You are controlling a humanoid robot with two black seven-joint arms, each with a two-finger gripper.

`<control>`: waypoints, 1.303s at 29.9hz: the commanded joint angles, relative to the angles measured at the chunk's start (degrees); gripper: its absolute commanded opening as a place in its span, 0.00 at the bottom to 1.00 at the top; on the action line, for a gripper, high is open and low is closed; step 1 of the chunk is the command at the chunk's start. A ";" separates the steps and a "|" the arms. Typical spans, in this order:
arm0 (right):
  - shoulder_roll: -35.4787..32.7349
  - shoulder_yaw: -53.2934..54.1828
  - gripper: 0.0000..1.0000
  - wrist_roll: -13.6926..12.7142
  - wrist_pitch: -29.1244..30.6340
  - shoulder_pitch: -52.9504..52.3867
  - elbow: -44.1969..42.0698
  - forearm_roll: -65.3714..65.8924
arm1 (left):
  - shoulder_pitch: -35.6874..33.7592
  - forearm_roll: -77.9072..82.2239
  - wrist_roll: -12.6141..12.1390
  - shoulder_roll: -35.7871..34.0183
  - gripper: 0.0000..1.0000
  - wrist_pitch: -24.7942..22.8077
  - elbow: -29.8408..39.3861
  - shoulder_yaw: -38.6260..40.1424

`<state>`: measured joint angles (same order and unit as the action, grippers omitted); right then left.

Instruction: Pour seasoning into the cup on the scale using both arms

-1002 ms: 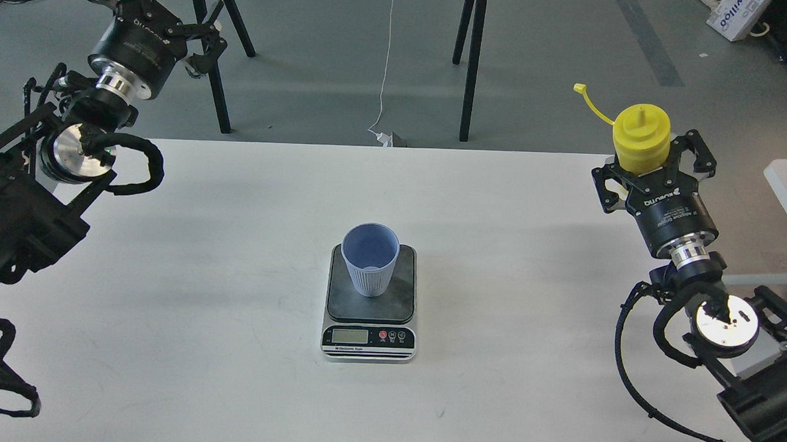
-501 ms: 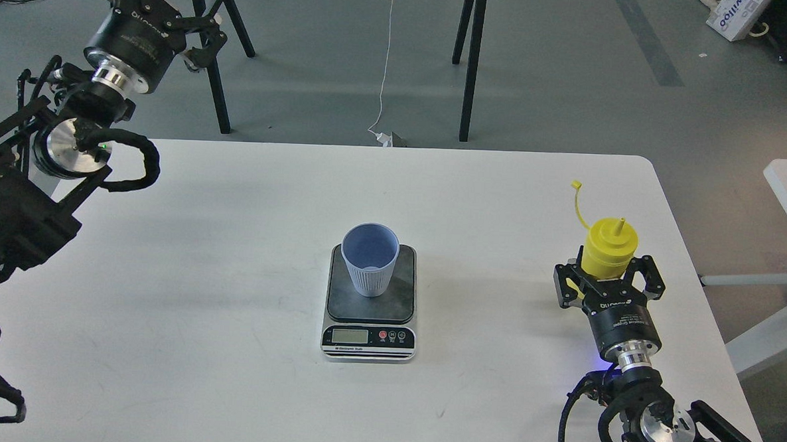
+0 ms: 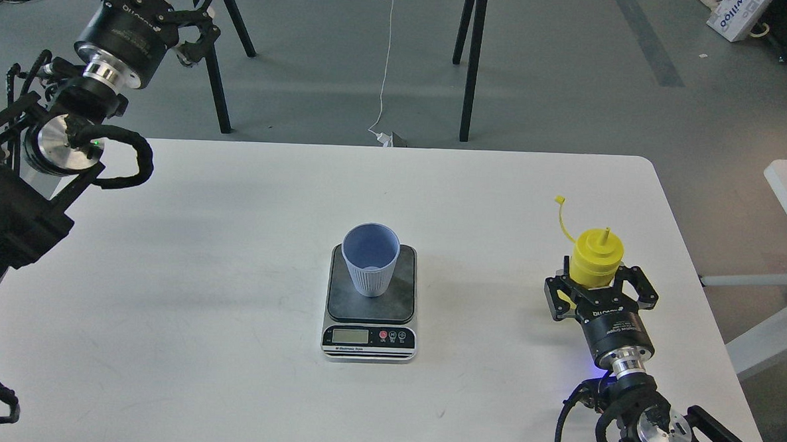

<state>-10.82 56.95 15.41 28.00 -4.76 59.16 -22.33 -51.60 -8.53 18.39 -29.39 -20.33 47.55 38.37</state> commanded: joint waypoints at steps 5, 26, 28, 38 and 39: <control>-0.34 -0.08 0.80 -2.13 0.00 0.89 0.08 0.09 | -0.08 -0.08 0.07 -0.14 1.00 0.03 0.00 0.30; -7.81 -2.28 0.98 -1.87 0.00 18.72 13.43 0.71 | -0.17 -0.43 0.15 -0.14 1.00 0.03 1.05 0.39; -9.30 -1.84 0.98 -1.87 0.00 21.18 15.28 0.71 | -0.17 -0.43 0.15 -0.23 1.00 0.03 1.31 0.39; -25.80 6.23 0.98 -1.78 0.00 25.68 21.26 2.02 | -0.17 -0.43 0.07 -0.31 1.00 0.03 1.31 0.39; -27.48 7.73 0.98 -1.78 0.00 24.89 21.09 2.37 | -0.26 -0.43 0.07 -0.32 1.00 -0.05 1.31 0.39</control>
<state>-32.69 61.27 13.55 28.00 21.38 80.15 -20.71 -51.79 -8.97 18.49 -29.67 -20.30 48.87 38.78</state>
